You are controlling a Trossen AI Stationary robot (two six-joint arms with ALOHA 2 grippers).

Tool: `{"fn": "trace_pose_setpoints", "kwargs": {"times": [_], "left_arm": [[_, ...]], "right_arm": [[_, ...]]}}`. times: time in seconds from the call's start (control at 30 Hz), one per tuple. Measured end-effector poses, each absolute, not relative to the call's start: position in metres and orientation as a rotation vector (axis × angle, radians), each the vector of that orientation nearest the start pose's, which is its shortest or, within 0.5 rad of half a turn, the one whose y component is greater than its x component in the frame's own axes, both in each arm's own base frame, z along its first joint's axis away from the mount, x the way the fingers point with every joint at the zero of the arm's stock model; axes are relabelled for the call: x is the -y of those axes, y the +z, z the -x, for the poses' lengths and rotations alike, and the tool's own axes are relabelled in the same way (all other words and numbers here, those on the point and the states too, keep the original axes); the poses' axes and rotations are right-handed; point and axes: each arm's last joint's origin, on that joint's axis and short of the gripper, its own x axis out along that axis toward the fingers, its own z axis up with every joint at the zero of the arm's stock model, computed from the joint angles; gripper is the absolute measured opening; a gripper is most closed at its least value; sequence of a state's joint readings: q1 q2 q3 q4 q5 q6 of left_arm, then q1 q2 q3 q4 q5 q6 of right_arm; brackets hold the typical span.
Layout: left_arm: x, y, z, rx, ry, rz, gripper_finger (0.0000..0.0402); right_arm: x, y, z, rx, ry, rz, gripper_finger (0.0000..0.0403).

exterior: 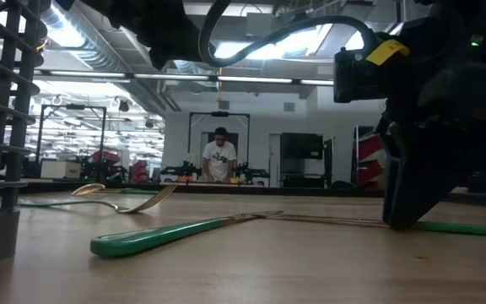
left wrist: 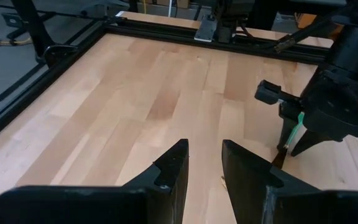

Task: Sort silverware
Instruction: Put the right knife into the cutlery rack

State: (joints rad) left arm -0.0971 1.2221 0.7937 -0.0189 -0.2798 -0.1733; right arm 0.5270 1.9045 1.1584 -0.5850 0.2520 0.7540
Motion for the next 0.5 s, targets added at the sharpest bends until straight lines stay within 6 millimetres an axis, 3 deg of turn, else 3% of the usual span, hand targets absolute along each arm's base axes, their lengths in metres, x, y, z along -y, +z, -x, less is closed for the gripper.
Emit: {"fn": "trace_pose_setpoints", "kwargs": {"times": [0.2, 0.5], "left_arm": [[0.018, 0.263, -0.263, -0.425, 0.212, 0.064, 0.009], [0.018, 0.263, -0.263, -0.425, 0.212, 0.065, 0.009]], "right_arm": [[-0.169, 0.138, -0.306, -1.217, -0.242, -0.135, 0.0148], [-0.159, 0.138, -0.31, -1.205, -0.276, -0.096, 0.0134]]}}
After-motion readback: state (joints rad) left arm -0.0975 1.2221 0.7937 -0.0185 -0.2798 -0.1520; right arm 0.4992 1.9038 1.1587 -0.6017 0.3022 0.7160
